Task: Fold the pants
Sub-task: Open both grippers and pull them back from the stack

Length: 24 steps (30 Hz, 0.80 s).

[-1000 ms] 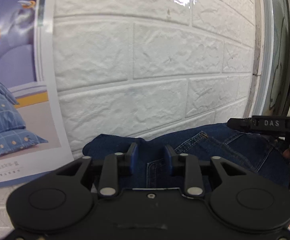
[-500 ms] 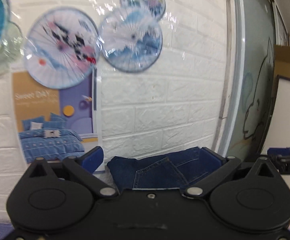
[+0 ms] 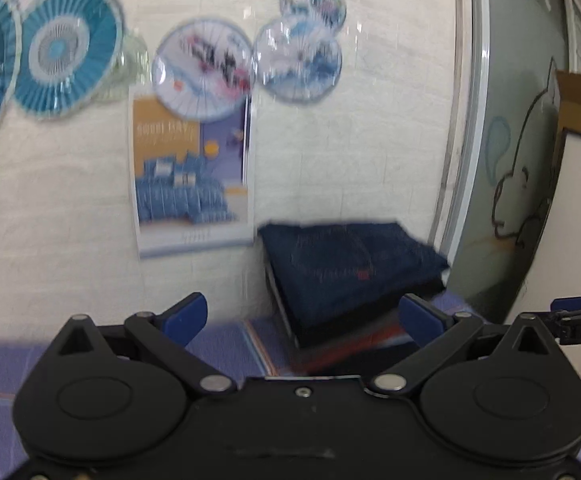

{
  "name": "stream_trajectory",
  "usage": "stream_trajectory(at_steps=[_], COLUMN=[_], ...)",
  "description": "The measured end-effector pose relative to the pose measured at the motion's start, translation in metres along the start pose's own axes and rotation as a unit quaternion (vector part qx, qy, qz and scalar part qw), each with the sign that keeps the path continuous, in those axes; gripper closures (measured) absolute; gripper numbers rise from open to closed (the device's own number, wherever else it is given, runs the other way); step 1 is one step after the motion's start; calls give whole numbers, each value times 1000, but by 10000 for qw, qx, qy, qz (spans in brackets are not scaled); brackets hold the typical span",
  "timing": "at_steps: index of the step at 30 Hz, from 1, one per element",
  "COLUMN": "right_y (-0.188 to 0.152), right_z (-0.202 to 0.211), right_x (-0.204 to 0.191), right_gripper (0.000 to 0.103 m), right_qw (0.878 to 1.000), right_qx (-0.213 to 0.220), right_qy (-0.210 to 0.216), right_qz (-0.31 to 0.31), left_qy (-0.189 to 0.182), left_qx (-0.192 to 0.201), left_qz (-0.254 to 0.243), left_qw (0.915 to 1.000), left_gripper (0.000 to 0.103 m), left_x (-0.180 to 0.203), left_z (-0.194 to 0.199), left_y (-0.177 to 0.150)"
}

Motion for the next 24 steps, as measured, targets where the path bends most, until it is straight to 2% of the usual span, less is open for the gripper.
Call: stream_trajectory(at_steps=[4, 8, 14, 24], right_y=[-34, -49, -48, -52], right_z=[-24, -35, -31, -38], right_x=[-2, -5, -14, -20], right_gripper=[0, 0, 0, 0], right_qw=[9989, 9982, 9986, 9980], right_qx=[-365, -529, -419, -532], right_qy=[-177, -193, -153, -164], right_qz=[218, 199, 267, 299], left_qy=[110, 330, 402, 363], left_qx=[-518, -632, -772, -830], left_qz=[182, 222, 164, 103], left_qw=[9984, 9972, 9961, 9958], left_gripper=[0, 0, 0, 0], left_x=[2, 1, 1, 1], left_z=[-23, -40, -51, -52], left_y=[-45, -64, -71, -76])
Point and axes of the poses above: each gripper's, at about its wrist camera, not at the fingertips, and z roughly against the way its jaws point, x to its right, y to its top, the point moved 9 cm from there along -z, roughly the way its jaws point, and after that the axes turned 1 degree about -y, right-handed, at the moved point
